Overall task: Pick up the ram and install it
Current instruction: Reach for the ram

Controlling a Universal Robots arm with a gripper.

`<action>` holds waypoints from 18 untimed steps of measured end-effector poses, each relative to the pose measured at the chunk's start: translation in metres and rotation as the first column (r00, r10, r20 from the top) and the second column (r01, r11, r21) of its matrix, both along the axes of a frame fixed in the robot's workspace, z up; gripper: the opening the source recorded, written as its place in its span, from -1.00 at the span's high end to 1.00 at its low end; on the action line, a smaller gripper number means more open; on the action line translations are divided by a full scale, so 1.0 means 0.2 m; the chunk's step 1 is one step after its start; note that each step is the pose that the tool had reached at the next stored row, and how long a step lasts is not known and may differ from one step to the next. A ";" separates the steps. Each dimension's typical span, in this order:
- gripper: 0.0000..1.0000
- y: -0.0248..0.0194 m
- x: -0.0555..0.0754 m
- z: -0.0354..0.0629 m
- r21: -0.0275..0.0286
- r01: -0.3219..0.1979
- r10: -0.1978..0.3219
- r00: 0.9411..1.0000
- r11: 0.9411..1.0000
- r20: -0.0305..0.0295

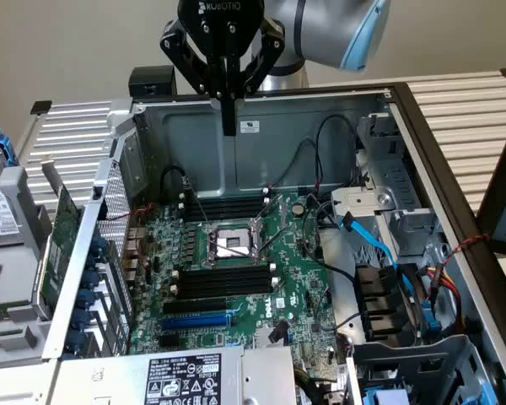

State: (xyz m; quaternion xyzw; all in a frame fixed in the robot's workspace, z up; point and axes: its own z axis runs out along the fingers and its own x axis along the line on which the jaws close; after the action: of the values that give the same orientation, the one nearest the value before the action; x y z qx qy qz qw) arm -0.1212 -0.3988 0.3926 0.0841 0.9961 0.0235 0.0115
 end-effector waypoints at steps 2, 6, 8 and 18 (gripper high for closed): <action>0.79 0.000 0.00 0.000 0.000 0.001 -0.001 1.000 1.000 0.000; 0.79 0.000 0.00 0.000 0.000 0.004 -0.004 1.000 1.000 0.000; 0.79 0.000 0.00 0.000 0.000 0.006 -0.006 1.000 1.000 0.000; 0.79 0.000 -0.03 0.000 0.000 0.008 -0.008 1.000 1.000 0.000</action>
State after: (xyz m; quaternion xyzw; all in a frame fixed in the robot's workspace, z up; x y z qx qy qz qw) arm -0.1282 -0.3988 0.3927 0.0882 0.9958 0.0234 0.0116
